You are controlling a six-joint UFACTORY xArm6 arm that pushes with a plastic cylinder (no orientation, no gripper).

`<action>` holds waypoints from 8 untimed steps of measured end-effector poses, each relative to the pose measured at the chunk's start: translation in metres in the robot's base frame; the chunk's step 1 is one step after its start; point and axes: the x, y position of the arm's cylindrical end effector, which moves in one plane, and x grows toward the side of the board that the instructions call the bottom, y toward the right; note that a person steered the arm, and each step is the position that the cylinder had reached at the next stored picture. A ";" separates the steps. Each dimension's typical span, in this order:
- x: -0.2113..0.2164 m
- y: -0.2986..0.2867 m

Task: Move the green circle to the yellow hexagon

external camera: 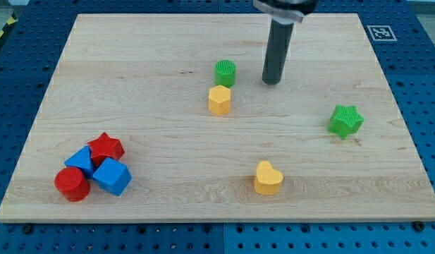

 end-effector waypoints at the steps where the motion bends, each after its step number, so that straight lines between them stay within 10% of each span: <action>1: -0.041 -0.035; 8: 0.015 -0.081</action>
